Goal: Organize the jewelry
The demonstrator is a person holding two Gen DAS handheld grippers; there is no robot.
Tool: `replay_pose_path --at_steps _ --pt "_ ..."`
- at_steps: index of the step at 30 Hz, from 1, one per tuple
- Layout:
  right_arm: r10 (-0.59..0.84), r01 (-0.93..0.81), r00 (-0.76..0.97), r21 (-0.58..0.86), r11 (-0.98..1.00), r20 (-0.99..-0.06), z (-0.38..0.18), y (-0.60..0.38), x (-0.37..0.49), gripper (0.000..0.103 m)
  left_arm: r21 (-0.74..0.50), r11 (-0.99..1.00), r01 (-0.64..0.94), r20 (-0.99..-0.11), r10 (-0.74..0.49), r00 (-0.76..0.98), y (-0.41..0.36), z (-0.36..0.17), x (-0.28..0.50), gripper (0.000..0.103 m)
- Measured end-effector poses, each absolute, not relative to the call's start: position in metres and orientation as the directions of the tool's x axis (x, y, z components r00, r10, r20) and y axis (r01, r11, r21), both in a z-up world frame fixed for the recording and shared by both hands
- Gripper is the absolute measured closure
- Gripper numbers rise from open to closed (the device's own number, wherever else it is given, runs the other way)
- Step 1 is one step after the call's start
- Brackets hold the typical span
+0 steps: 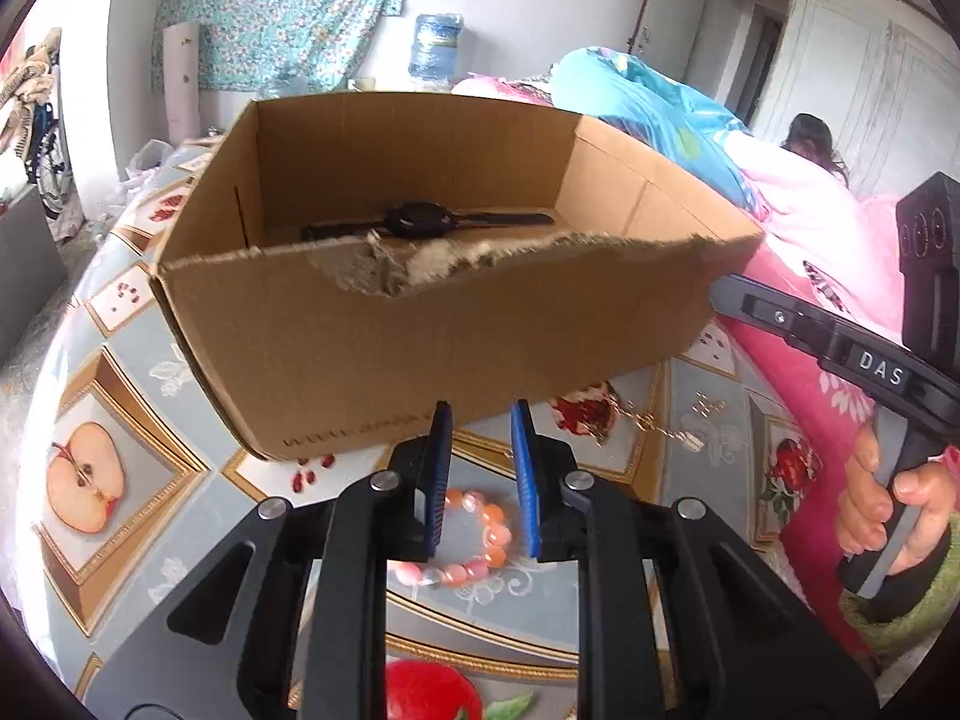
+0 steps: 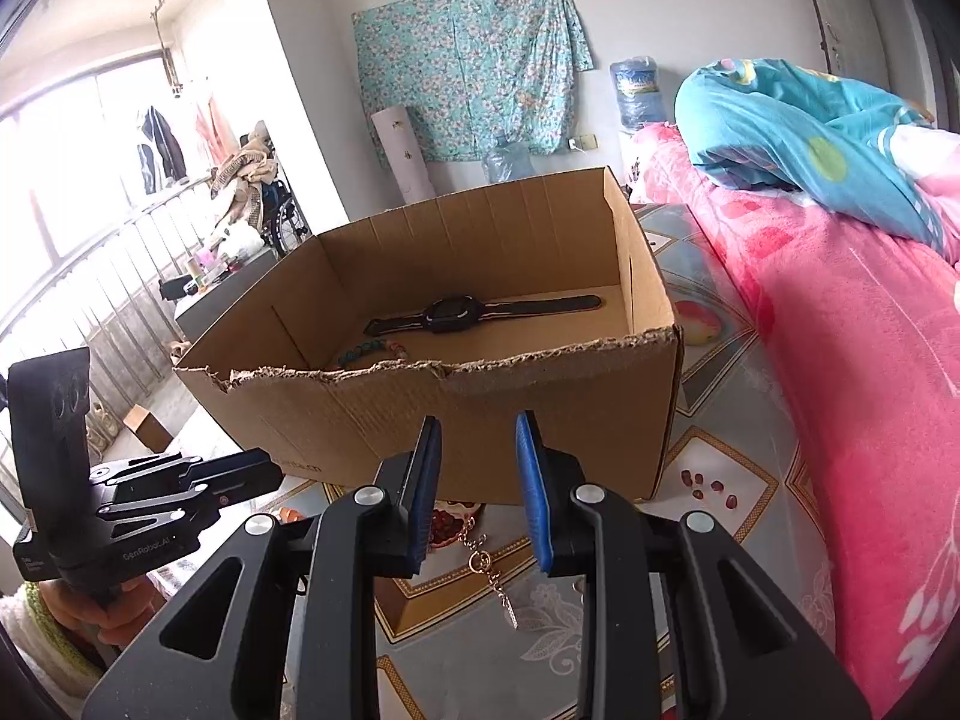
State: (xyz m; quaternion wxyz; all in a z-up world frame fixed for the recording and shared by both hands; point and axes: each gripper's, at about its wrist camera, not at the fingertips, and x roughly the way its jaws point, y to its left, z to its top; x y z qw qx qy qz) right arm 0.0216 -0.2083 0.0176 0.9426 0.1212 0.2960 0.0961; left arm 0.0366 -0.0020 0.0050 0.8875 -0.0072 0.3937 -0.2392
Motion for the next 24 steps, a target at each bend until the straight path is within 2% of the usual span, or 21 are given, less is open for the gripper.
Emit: replay_pose_path --at_steps 3,7,8,10,13,19,21,24 --pt "0.265 -0.131 0.79 0.27 0.954 -0.553 0.012 -0.203 0.008 0.077 -0.235 0.867 0.439 -0.729 -0.456 0.511 -0.005 -0.007 0.028 0.084" --pt "0.285 -0.136 0.74 0.279 0.95 -0.609 -0.008 -0.194 -0.012 0.074 -0.198 0.886 0.419 -0.763 -0.408 0.502 -0.005 -0.022 0.021 0.083" --pt "0.281 -0.131 0.729 0.275 0.953 -0.625 -0.014 -0.191 -0.017 0.068 -0.185 0.893 0.41 -0.774 -0.39 0.5 -0.005 -0.027 0.021 0.083" --pt "0.232 -0.106 0.721 0.227 0.968 -0.653 -0.025 -0.183 -0.026 0.062 -0.165 0.904 0.394 -0.785 -0.363 0.502 -0.003 -0.031 0.021 0.083" --pt "0.134 -0.068 0.722 0.123 0.99 -0.679 -0.039 -0.17 -0.038 0.058 -0.133 0.919 0.371 -0.801 -0.32 0.506 0.003 -0.03 0.022 0.083" --pt "0.117 -0.082 0.731 0.084 0.993 -0.672 -0.051 -0.162 -0.046 0.04 -0.066 0.951 0.303 -0.817 -0.226 0.531 0.021 -0.027 0.028 0.083" --pt "0.115 -0.081 0.735 0.083 0.993 -0.669 -0.052 -0.162 -0.046 0.033 -0.073 0.954 0.29 -0.809 -0.227 0.542 0.024 -0.024 0.027 0.083" --pt "0.092 -0.073 0.734 0.057 0.996 -0.673 -0.054 -0.161 -0.044 0.015 -0.086 0.949 0.303 -0.787 -0.252 0.564 0.019 -0.015 0.023 0.083"
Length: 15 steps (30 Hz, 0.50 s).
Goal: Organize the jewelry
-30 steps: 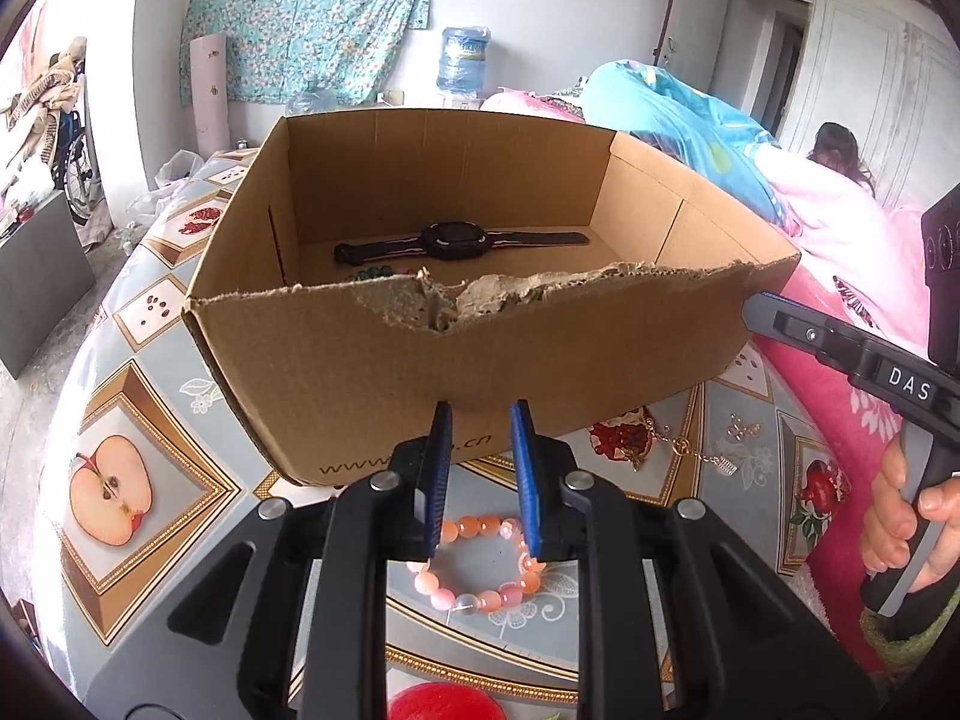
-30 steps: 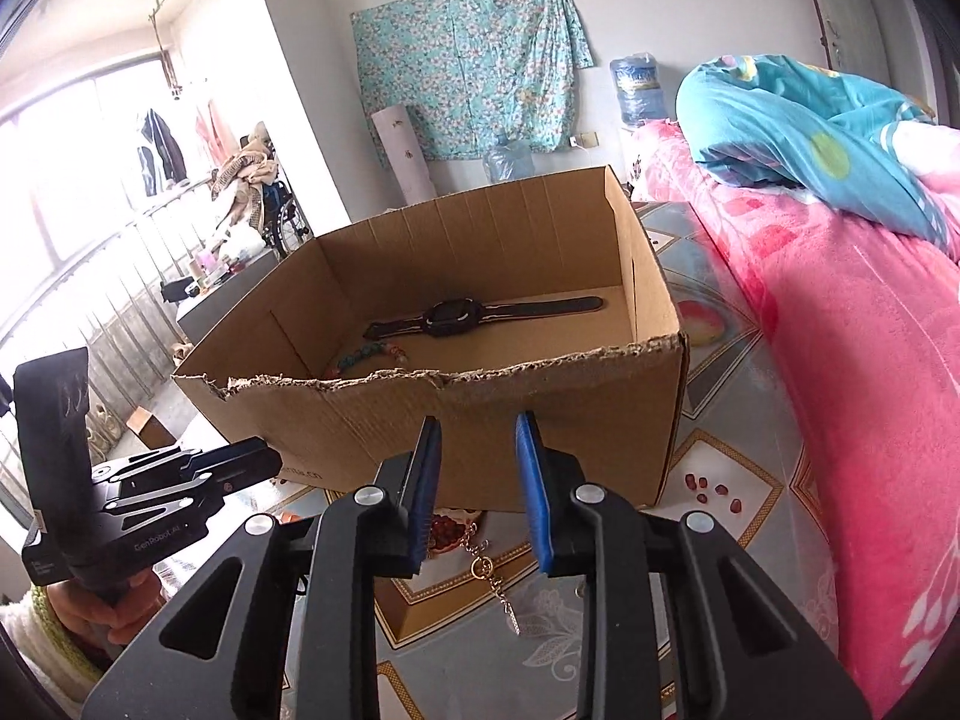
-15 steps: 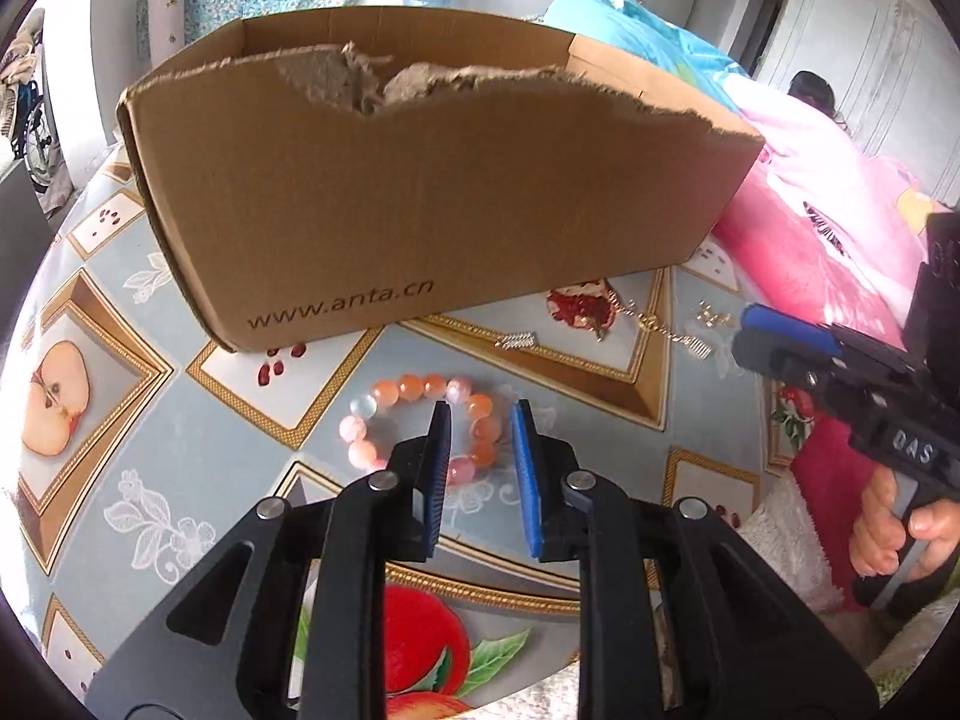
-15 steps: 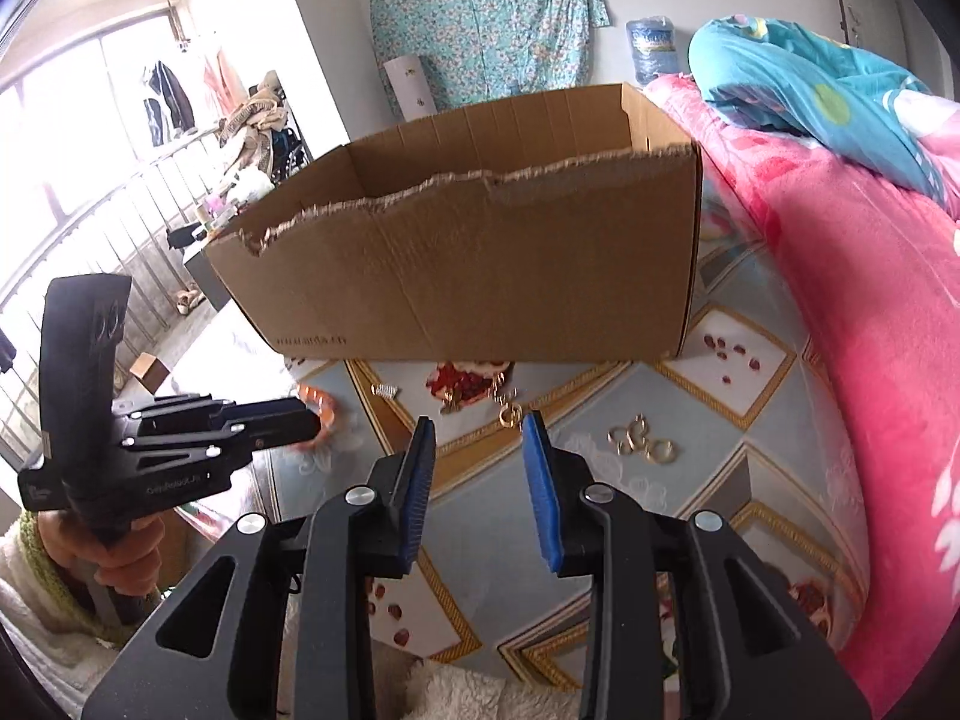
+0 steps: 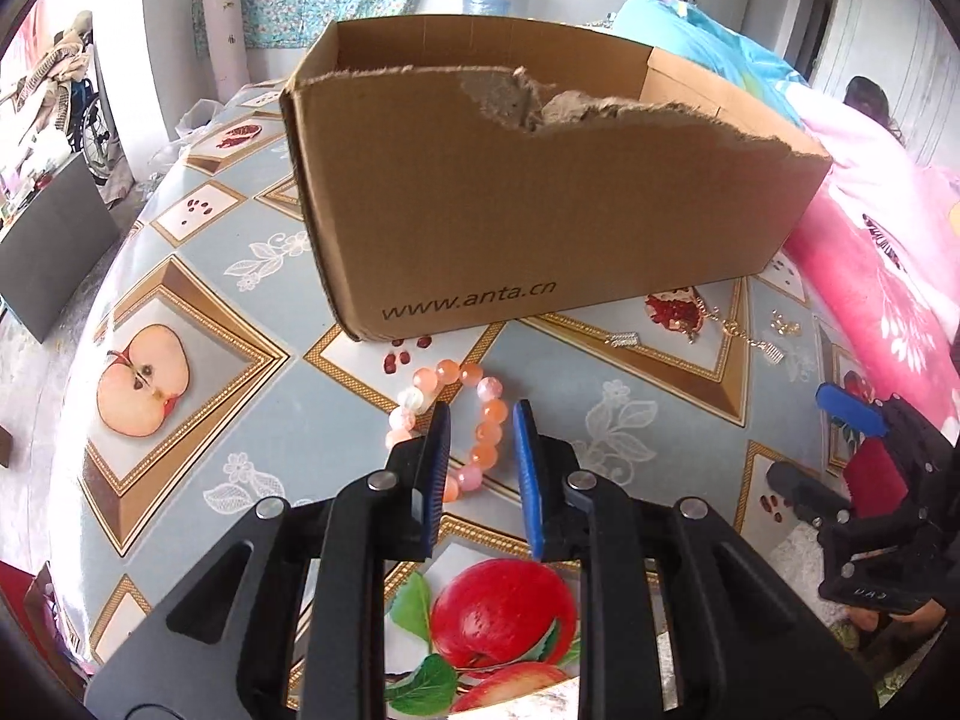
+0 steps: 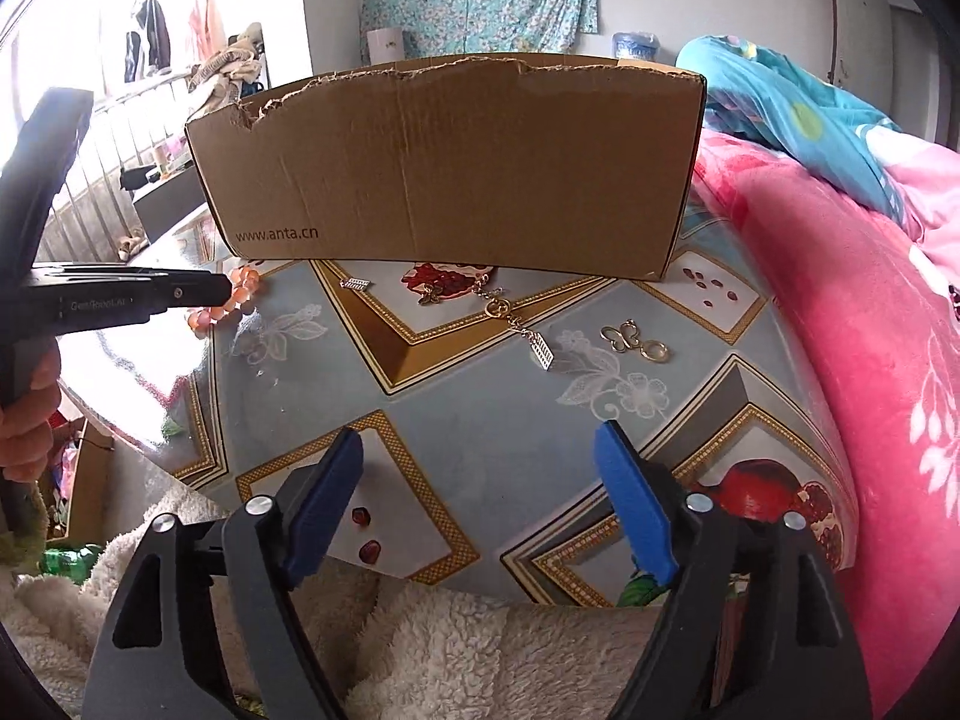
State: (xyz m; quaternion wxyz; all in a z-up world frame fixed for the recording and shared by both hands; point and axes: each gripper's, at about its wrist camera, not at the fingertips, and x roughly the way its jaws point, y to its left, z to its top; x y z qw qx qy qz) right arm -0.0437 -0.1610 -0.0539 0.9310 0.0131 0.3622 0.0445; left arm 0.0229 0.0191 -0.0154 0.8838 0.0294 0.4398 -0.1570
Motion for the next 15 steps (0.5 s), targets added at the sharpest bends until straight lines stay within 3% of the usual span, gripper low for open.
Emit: replay_pose_path --at_steps 1,10,15 --pt "0.086 -0.072 0.73 0.049 0.996 -0.678 -0.055 -0.159 -0.043 0.006 -0.09 0.944 0.317 -0.78 -0.264 0.568 0.015 -0.013 0.022 0.083" --pt "0.082 -0.071 0.725 0.045 0.996 -0.684 -0.054 -0.158 -0.04 0.006 -0.076 0.897 0.436 -0.78 -0.325 0.534 -0.031 -0.015 0.04 0.08" --pt "0.097 -0.082 0.728 0.055 0.995 -0.679 -0.055 -0.16 -0.041 0.006 0.008 0.867 0.499 -0.796 -0.296 0.528 -0.049 -0.024 0.047 0.076"
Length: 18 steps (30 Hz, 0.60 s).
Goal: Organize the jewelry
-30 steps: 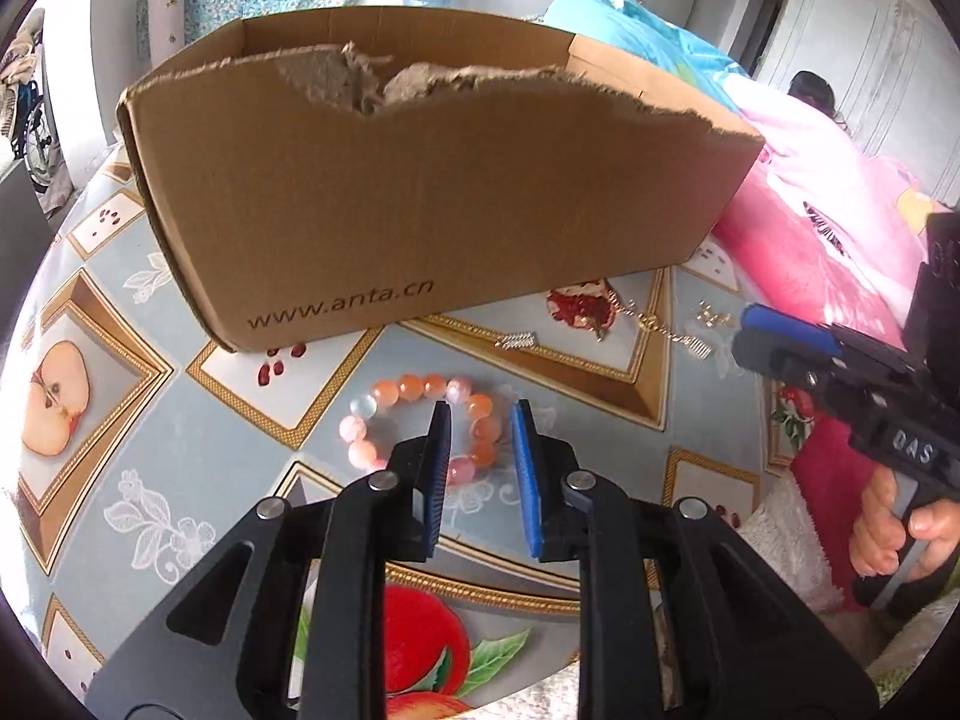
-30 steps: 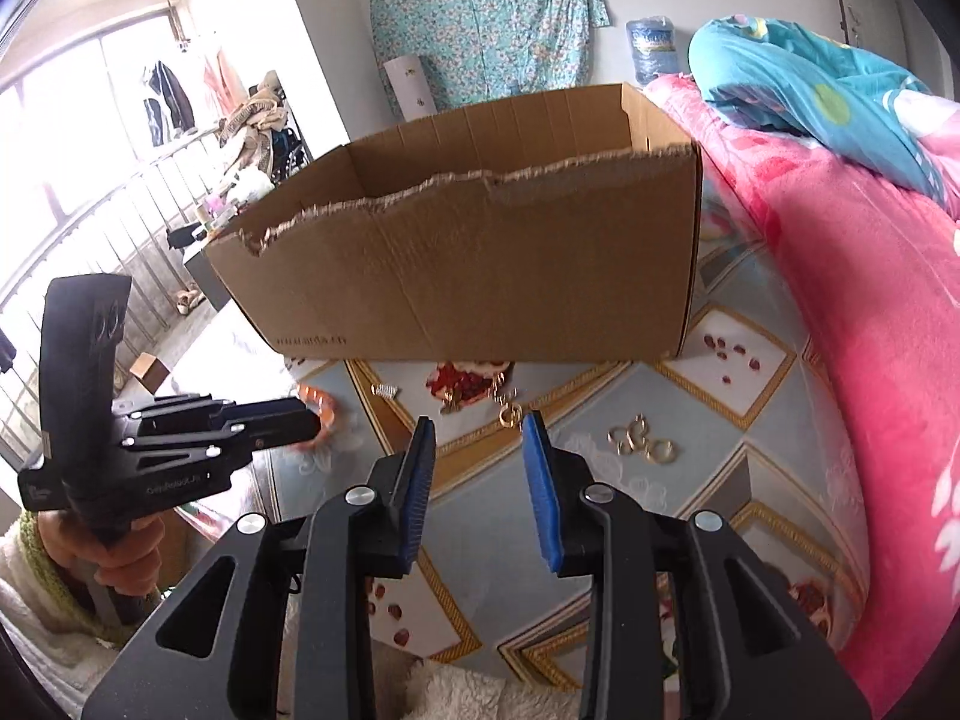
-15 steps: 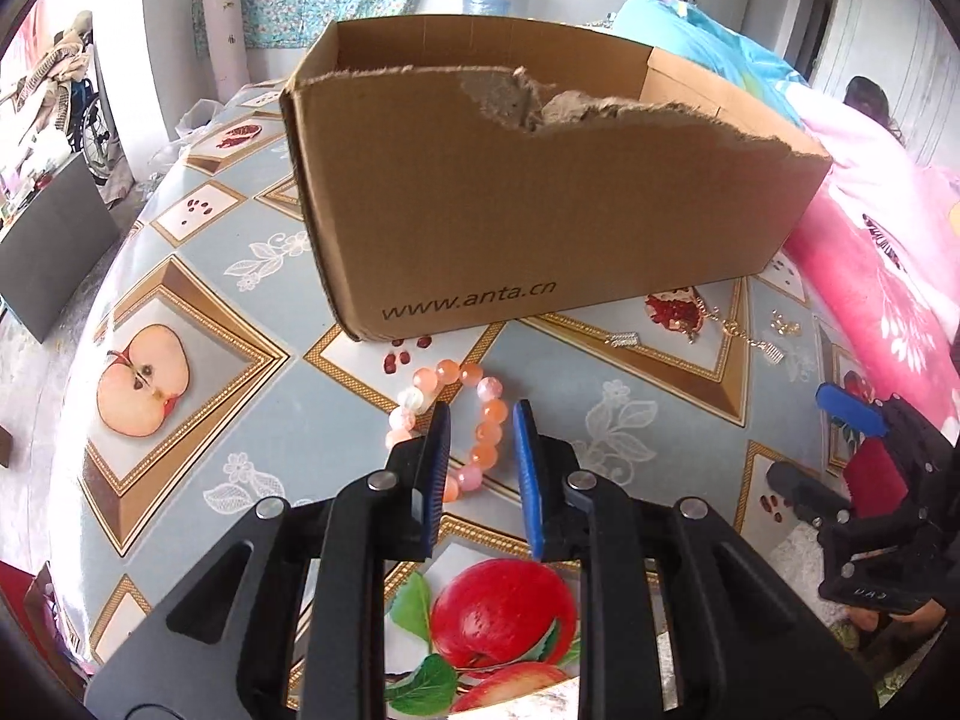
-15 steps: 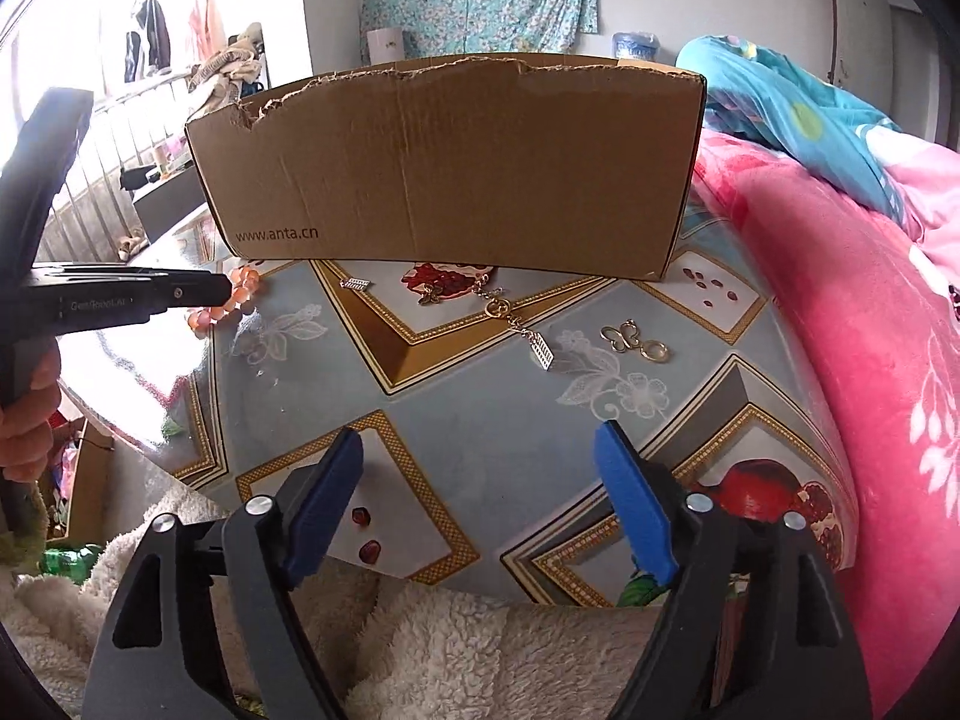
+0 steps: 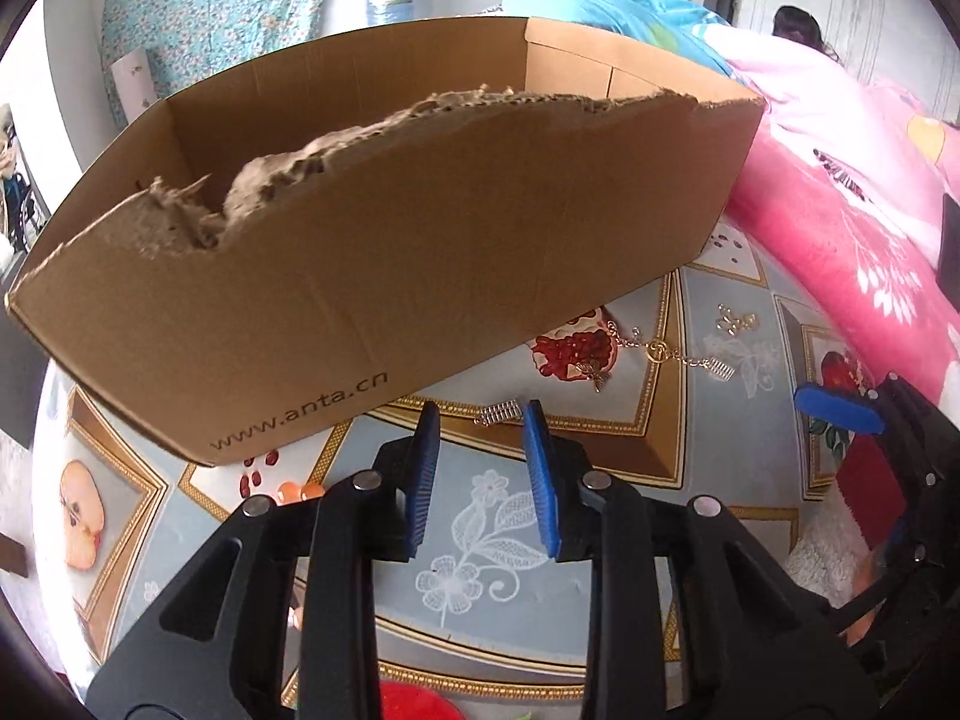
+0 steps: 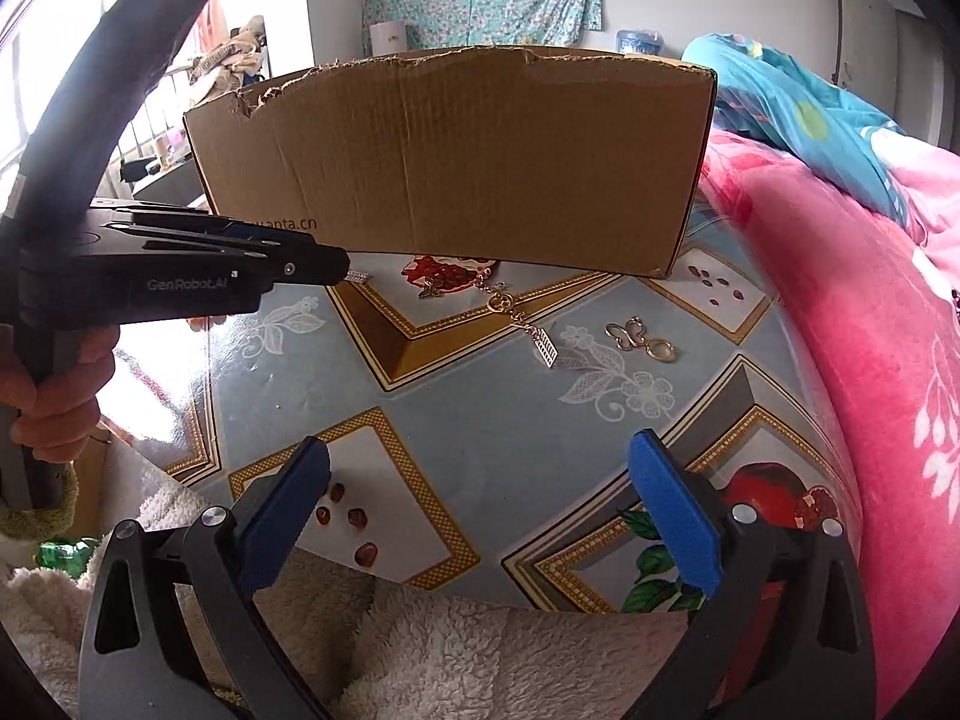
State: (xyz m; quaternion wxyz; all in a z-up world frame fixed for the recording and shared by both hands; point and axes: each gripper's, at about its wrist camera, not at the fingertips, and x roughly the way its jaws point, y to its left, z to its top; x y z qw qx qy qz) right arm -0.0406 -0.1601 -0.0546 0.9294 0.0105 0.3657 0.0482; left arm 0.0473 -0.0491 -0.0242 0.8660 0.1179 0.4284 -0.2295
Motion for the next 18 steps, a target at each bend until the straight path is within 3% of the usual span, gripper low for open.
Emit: replay_pose_path --at_steps 18 --pt "0.129 -0.1 0.748 0.082 0.992 -0.651 -0.057 -0.162 -0.045 0.006 0.002 0.802 0.597 -0.84 -0.322 0.436 -0.071 -0.026 0.055 0.082"
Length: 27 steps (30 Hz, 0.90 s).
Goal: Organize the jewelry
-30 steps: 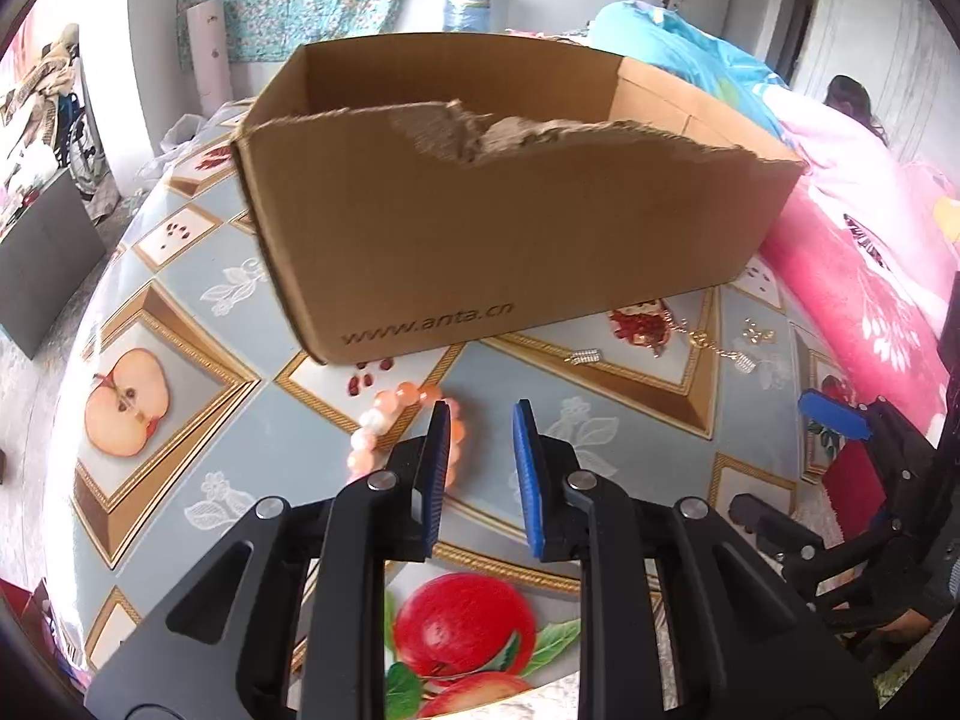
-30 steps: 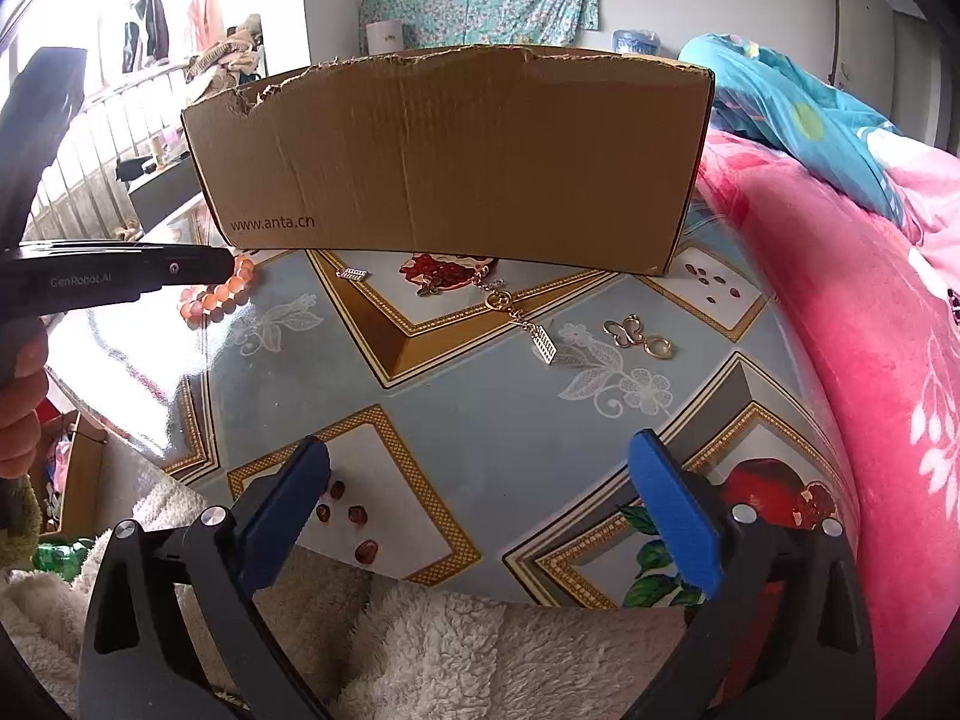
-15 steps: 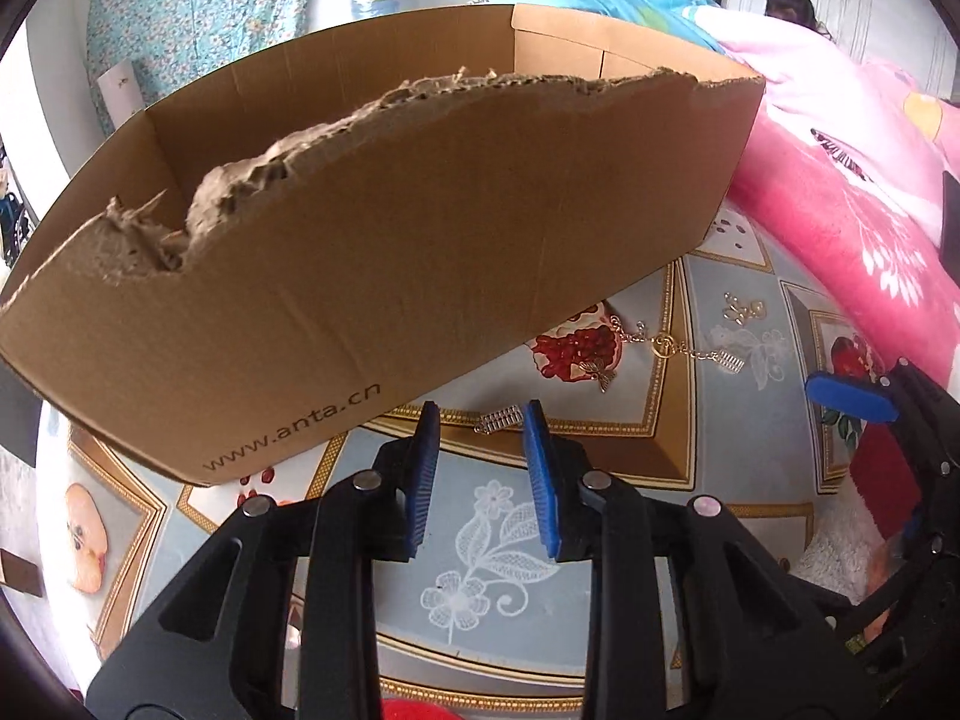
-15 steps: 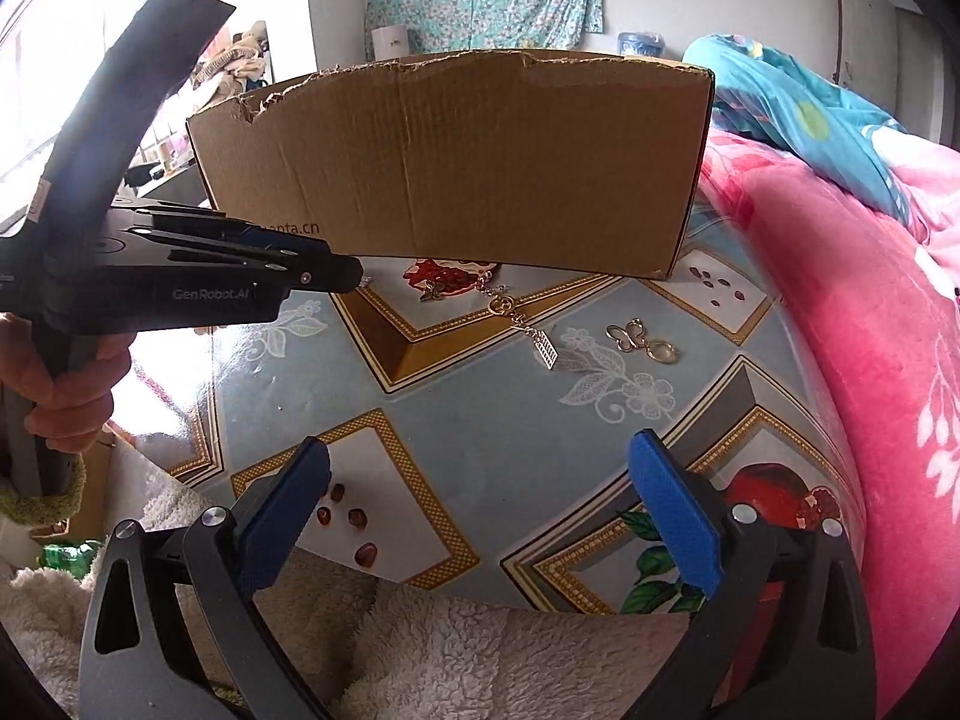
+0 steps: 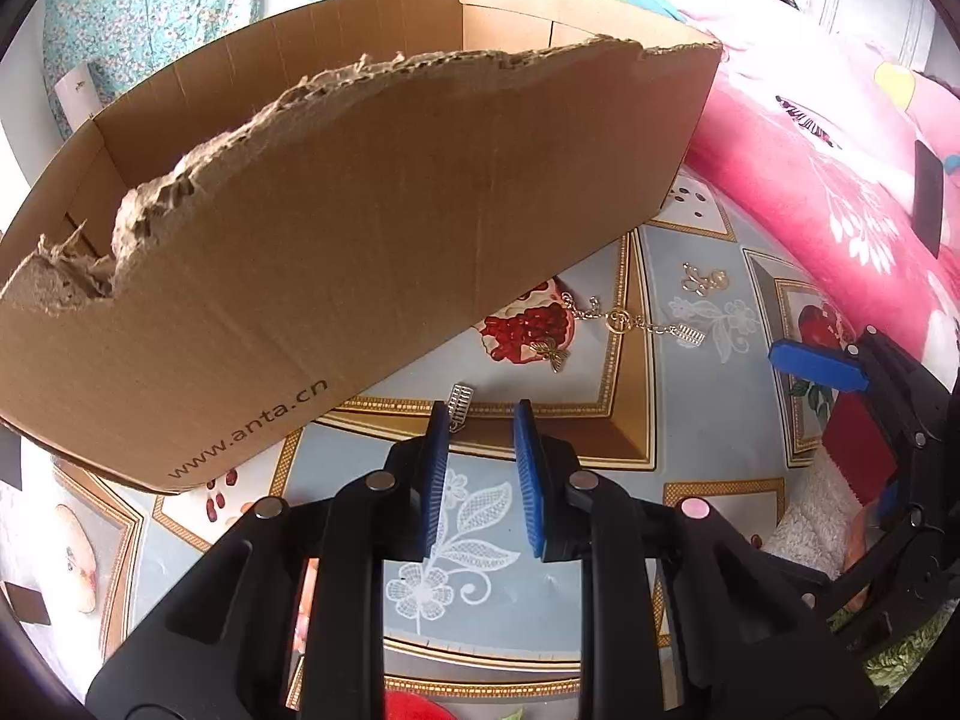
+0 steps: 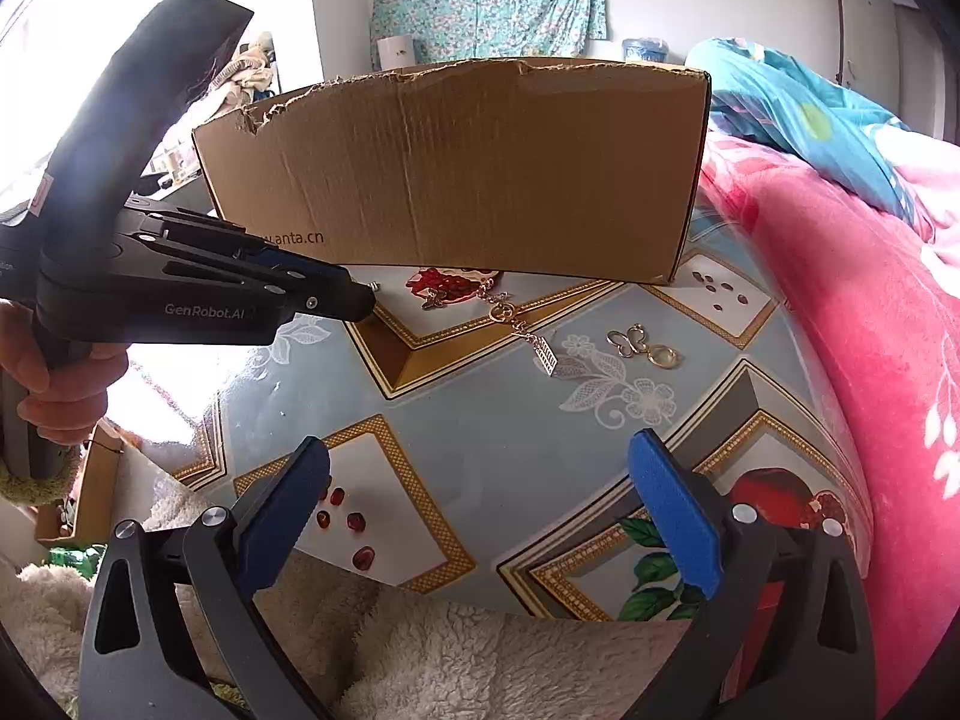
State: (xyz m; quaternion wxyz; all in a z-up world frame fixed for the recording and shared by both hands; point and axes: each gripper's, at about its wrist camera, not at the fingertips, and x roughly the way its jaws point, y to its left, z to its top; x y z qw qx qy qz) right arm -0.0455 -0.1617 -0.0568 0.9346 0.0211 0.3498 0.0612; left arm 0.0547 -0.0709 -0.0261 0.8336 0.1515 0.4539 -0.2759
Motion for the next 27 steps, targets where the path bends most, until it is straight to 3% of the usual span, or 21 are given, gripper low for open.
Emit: replay_pose_path --at_steps 7,11,15,27 --pt "0.13 -0.1 0.75 0.084 0.991 -0.648 -0.057 -0.161 -0.045 0.006 0.083 0.765 0.638 -0.849 -0.281 0.448 -0.079 -0.029 0.06 0.082" --pt "0.131 -0.099 0.75 0.085 0.991 -0.648 -0.057 -0.162 -0.044 0.006 0.09 0.733 0.675 -0.853 -0.293 0.432 -0.09 -0.029 0.059 0.098" --pt "0.127 -0.096 0.749 0.083 0.992 -0.651 -0.057 -0.161 -0.043 0.006 0.115 0.719 0.685 -0.851 -0.285 0.442 -0.094 -0.03 0.057 0.099" --pt "0.142 -0.1 0.746 0.1 0.99 -0.651 -0.056 -0.165 -0.043 0.006 -0.047 0.799 0.6 -0.816 -0.376 0.438 -0.072 -0.032 0.054 0.099"
